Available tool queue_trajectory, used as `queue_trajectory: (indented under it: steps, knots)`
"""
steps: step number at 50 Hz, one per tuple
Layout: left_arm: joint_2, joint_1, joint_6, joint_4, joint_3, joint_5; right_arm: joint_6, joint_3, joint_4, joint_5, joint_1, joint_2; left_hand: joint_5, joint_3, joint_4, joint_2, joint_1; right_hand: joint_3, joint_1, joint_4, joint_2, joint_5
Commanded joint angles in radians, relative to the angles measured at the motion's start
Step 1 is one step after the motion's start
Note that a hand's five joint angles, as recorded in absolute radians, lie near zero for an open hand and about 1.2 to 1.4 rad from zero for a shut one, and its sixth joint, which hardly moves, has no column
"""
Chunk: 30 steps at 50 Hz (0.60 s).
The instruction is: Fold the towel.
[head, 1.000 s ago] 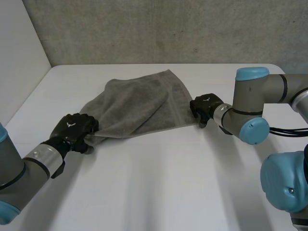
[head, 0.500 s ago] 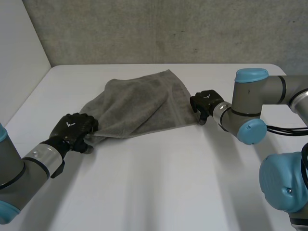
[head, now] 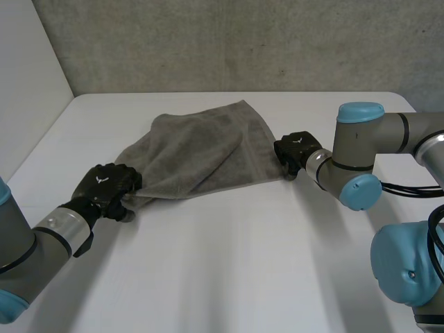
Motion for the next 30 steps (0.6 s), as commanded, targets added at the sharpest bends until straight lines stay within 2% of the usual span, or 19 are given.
queue_trajectory:
  steps: [1, 2, 20, 21, 22, 23, 30]
  knots:
    - [0.000, 0.000, 0.000, 0.000, 0.000, 0.000, 0.004, 0.000, 0.001, 0.001, 0.000, -0.003, -0.006, -0.041, -0.028, -0.026, -0.006, 0.428, 0.431, 0.428, 0.426, 0.439]
    - [0.000, 0.000, 0.000, 0.000, 0.000, 0.000, 0.004, 0.000, 0.001, 0.001, 0.002, -0.005, -0.006, -0.041, -0.028, -0.026, -0.006, 0.500, 0.503, 0.499, 0.497, 0.511]
    - [0.000, 0.000, 0.000, 0.000, 0.000, 0.000, 0.044, 0.020, 0.005, -0.001, 0.012, -0.034, -0.056, -0.091, -0.078, -0.076, -0.056, 0.501, 0.504, 0.500, 0.498, 0.512]
    - [0.000, -0.001, 0.000, 0.000, -0.002, 0.000, 0.053, 0.020, 0.004, 0.002, 0.012, -0.034, -0.056, -0.091, -0.078, -0.076, -0.056, 0.260, 0.263, 0.260, 0.258, 0.272]
    - [0.000, -0.002, 0.000, 0.000, -0.002, 0.000, 0.053, 0.020, 0.004, 0.002, 0.012, -0.034, -0.056, -0.091, -0.078, -0.076, -0.056, 0.258, 0.261, 0.257, 0.255, 0.269]
    - [0.000, -0.002, 0.000, 0.000, -0.002, 0.000, 0.050, 0.020, 0.004, 0.004, 0.012, -0.034, -0.056, -0.091, -0.078, -0.076, -0.056, -0.277, -0.274, -0.278, -0.279, -0.266]
    - [0.000, -0.003, 0.002, 0.000, -0.002, -0.002, 0.053, 0.019, -0.002, 0.004, 0.012, -0.022, -0.056, -0.091, -0.078, -0.076, -0.056, -0.279, -0.276, -0.280, -0.282, -0.268]
